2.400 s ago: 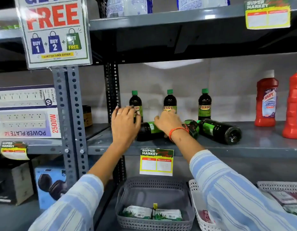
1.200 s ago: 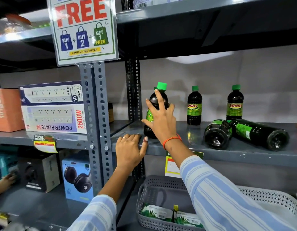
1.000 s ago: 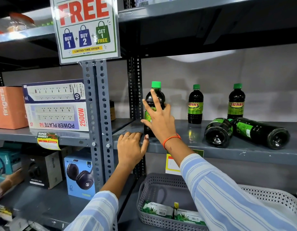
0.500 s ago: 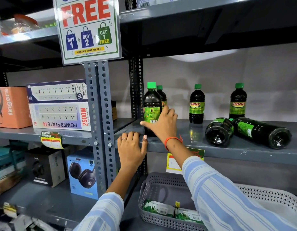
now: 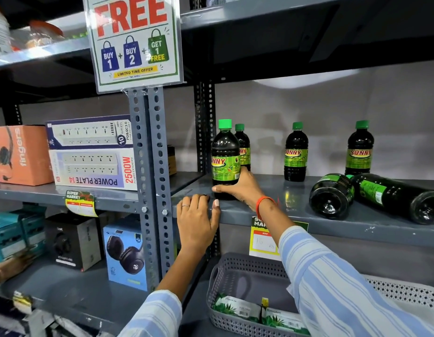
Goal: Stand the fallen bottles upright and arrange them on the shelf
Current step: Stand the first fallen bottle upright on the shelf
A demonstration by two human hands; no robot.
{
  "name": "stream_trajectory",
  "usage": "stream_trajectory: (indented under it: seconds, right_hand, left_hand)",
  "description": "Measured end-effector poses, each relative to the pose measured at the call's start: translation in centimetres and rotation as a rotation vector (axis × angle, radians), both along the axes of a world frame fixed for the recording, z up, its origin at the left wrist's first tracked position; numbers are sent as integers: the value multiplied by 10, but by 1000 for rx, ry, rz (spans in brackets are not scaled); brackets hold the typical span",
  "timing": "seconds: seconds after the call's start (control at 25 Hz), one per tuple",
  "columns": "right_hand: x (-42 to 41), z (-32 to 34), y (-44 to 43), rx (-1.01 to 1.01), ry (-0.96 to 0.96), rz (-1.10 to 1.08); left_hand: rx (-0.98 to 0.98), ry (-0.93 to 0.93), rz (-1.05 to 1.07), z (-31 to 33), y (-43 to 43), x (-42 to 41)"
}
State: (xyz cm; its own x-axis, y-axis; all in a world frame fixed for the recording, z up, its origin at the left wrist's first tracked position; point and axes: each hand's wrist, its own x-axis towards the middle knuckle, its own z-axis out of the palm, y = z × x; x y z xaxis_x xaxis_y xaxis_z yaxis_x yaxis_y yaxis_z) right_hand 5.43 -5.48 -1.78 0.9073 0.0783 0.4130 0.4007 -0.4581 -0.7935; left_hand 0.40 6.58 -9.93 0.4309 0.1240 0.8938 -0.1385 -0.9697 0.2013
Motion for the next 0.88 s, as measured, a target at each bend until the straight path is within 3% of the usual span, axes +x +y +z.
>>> stream_trajectory:
  seconds: [0.6,0.76,0.88]
  right_hand:
    - [-41,9,-1,-45,9,193]
    - [-56,13,-9,-1,-134,43]
    - [-74,35,-60,-244,-389,-220]
  left_hand:
    - [-41,20,-12,0,-1,1]
    - [20,6,25,2,-6,-4]
    - [170,24,-103,9,-31,-10]
